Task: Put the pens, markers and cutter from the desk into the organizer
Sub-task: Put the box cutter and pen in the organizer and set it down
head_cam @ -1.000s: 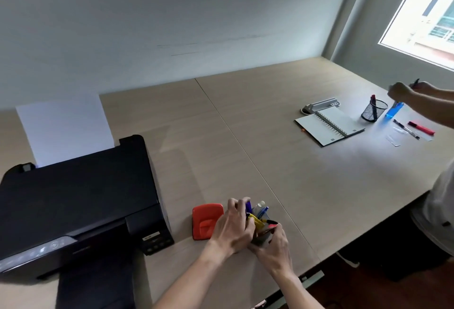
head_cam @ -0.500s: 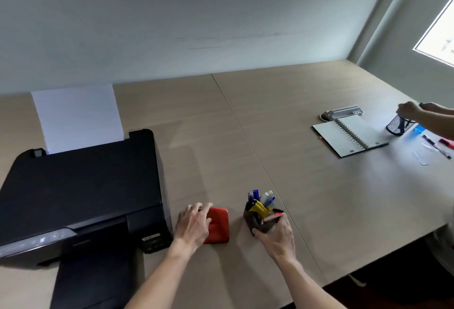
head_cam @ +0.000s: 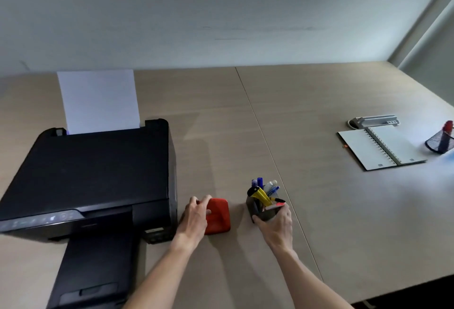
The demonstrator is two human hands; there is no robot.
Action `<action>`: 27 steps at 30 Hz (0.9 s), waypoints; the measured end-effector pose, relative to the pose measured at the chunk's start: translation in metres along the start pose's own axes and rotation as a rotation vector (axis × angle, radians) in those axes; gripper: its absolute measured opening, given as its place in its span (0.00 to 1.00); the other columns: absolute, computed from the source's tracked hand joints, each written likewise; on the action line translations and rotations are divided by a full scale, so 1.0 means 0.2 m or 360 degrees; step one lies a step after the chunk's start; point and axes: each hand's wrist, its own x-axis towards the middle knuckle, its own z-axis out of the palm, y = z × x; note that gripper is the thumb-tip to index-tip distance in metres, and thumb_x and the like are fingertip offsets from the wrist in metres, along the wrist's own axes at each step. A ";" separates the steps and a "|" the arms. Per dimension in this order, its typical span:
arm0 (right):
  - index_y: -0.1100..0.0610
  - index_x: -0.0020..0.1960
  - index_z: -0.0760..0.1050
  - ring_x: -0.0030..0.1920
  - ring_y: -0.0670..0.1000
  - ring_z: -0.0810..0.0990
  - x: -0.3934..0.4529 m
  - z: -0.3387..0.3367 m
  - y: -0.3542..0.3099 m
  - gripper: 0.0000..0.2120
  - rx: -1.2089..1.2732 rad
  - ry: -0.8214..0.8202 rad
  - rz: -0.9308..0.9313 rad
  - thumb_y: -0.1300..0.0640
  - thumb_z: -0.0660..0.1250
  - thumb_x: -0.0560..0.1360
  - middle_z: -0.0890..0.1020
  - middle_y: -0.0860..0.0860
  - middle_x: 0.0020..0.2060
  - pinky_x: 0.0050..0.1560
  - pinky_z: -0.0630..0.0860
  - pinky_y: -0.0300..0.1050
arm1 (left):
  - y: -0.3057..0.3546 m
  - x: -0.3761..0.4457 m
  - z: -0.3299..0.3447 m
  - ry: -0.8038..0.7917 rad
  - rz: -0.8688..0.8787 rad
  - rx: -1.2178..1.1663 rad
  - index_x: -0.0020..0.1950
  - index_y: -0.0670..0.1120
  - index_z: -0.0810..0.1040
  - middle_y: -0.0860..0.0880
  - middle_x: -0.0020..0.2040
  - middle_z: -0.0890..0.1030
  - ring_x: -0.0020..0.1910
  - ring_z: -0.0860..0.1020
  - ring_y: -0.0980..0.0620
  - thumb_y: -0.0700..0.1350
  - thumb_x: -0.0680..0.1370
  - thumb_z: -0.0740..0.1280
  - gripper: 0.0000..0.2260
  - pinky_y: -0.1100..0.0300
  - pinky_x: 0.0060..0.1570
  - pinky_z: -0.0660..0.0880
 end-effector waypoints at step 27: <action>0.59 0.60 0.66 0.51 0.60 0.77 -0.06 0.08 -0.06 0.36 -0.0060 0.0029 0.0034 0.49 0.79 0.61 0.73 0.54 0.51 0.52 0.76 0.60 | -0.01 0.01 0.02 0.0081 -0.0008 0.0097 0.60 0.60 0.68 0.50 0.51 0.69 0.51 0.80 0.56 0.24 0.75 0.54 0.30 0.51 0.42 0.83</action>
